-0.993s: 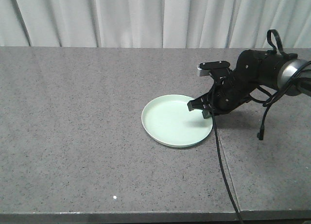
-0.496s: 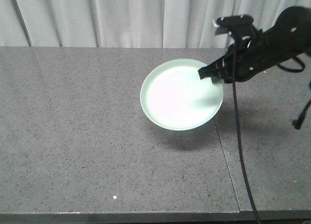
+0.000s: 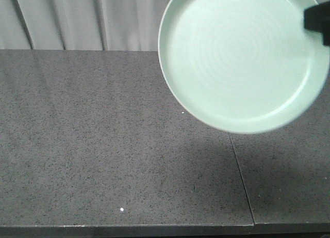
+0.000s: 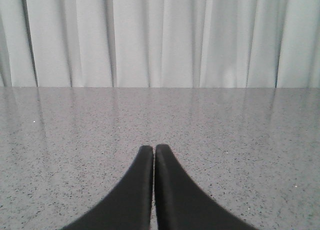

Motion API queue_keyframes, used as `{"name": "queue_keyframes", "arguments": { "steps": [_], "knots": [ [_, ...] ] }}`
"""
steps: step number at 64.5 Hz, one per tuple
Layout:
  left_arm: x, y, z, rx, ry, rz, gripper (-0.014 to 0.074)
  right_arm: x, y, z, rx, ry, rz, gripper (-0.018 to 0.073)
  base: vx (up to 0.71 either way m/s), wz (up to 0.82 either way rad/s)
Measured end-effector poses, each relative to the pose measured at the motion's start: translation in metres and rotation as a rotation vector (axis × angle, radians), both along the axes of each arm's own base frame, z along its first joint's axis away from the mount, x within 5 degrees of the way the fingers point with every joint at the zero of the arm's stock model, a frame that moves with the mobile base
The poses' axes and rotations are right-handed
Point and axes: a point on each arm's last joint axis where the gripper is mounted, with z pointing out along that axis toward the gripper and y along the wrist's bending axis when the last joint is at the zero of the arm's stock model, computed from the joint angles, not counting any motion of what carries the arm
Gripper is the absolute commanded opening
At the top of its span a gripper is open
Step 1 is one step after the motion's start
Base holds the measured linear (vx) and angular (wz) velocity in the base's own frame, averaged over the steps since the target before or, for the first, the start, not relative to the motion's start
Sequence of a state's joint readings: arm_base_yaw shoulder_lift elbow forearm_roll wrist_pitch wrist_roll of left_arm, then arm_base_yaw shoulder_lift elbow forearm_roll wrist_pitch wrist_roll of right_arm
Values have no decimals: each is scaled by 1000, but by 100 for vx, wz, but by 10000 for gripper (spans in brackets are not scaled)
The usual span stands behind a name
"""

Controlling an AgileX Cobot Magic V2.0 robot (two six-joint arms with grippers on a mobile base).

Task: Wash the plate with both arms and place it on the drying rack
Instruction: 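Lift the pale green plate up off the counter with the right gripper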

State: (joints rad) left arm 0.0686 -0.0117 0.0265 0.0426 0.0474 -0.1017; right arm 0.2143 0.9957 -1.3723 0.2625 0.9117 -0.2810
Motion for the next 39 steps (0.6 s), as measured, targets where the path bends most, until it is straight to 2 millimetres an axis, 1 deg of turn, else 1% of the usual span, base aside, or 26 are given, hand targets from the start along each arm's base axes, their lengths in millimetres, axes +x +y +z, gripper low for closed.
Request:
{"name": "queue_keyframes", "arguments": {
  "steps": [3,4,10,11,17,18,25,32,39],
  "knots": [
    [0,0,0,0,0,0,-6,-16,-4,-9,2,-2,-2,-5,0,0],
    [0,0,0,0,0,0,-6,-24,-5,-15,4,1,-4,-5,0,0],
    [0,0,0,0,0,0,-6,-54,-12,-45,20,20,-21,-5,0,0],
    [0,0,0,0,0,0,-6,-61,-14,-53,21,25,-24,-5,0,0],
    [0,0,0,0,0,0,-6,-89,-22,-86,30,37,-46,-5,0,0],
    [0,0,0,0,0,0,-6,-95,-23,-93,34,38,-50,-5,0,0],
    [0,0,0,0,0,0,-6,-124,-30,-125,86,30,-79,-5,0,0],
    [0,0,0,0,0,0,-6,-143,-36,-145,130,12,-114,-5,0,0],
    [0,0,0,0,0,0,-6,-152,-39,-152,146,0,-130,-5,0,0]
  ]
}}
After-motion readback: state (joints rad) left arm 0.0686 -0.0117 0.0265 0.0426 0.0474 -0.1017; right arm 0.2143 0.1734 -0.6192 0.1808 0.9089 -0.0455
